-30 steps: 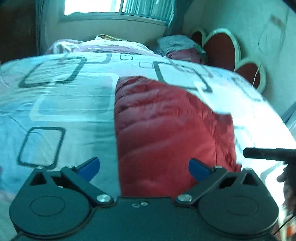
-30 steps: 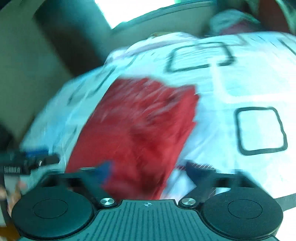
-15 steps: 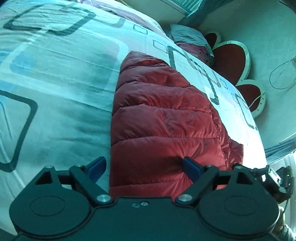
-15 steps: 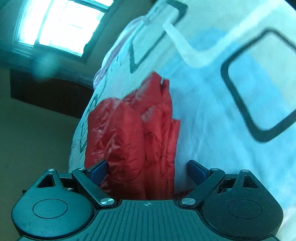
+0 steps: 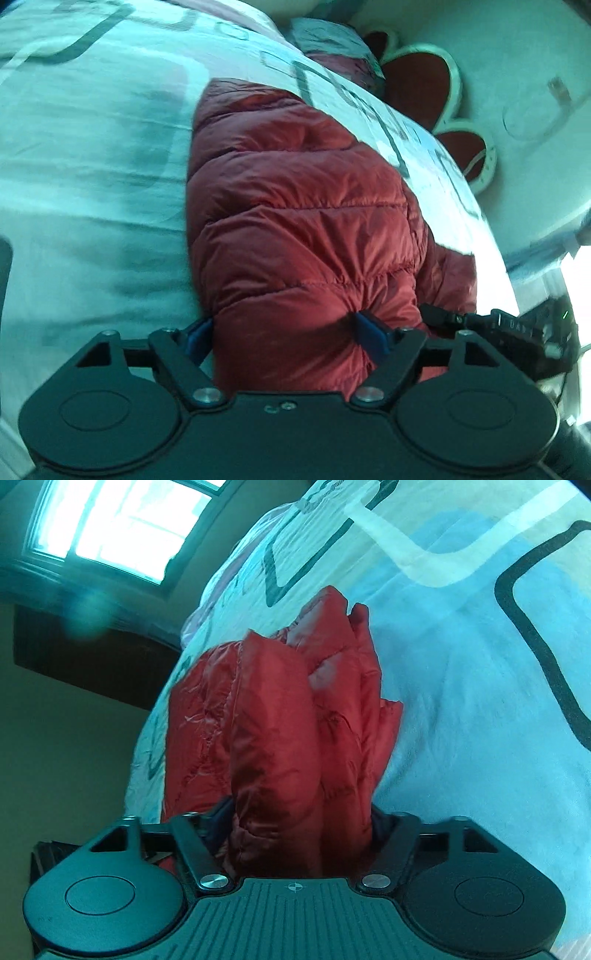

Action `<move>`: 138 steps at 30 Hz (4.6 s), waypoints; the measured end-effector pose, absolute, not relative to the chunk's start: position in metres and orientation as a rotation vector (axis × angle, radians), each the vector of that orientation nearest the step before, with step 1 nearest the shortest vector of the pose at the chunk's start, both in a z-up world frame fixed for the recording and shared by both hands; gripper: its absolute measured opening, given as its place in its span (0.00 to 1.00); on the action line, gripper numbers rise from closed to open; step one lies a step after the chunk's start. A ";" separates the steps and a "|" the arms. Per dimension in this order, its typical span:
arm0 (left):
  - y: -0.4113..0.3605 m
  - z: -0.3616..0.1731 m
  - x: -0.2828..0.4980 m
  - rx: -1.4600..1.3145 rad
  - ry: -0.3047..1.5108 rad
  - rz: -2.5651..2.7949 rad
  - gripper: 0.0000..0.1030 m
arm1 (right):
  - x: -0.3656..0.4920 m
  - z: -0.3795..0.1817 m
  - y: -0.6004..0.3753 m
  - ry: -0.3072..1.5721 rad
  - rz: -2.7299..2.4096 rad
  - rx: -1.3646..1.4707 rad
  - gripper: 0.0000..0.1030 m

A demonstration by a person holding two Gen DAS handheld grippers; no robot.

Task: Fold large clothes

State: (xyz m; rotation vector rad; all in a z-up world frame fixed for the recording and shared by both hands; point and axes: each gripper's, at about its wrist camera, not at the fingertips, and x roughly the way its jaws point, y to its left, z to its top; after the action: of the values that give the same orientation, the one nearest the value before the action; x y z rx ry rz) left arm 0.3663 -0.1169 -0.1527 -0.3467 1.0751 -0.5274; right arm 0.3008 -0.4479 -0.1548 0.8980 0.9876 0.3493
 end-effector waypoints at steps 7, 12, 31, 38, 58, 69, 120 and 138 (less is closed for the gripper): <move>-0.116 -0.149 0.367 -0.284 1.057 -0.592 0.68 | 0.294 -0.147 -0.432 0.972 0.314 0.852 0.45; -0.109 -0.146 0.368 -0.277 1.052 -0.616 0.65 | 0.292 -0.143 -0.424 0.954 0.308 0.840 0.40; -0.044 -0.093 0.362 -0.299 0.912 -0.618 0.63 | 0.307 -0.082 -0.367 0.836 0.421 0.729 0.36; 0.029 -0.078 0.370 -0.318 0.875 -0.558 0.63 | 0.338 -0.068 -0.286 0.821 0.479 0.694 0.36; 0.225 -0.126 0.410 -0.337 0.995 -0.443 0.67 | 0.417 -0.152 -0.079 0.959 0.485 0.788 0.36; 0.249 -0.125 0.403 -0.351 0.964 -0.408 0.80 | 0.407 -0.147 -0.103 0.948 0.423 0.780 0.59; 0.139 -0.100 0.270 0.220 0.859 -0.337 0.56 | 0.283 -0.113 -0.029 0.932 0.483 0.154 0.19; 0.121 -0.074 0.221 0.133 0.765 -0.128 0.55 | 0.261 -0.102 -0.056 0.842 0.481 0.225 0.19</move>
State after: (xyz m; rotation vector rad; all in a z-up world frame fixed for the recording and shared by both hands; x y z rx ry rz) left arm 0.2208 0.1208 -0.0745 0.1335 0.7654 -0.1282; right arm 0.2612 -0.0563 -0.1018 0.2253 0.8421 0.4808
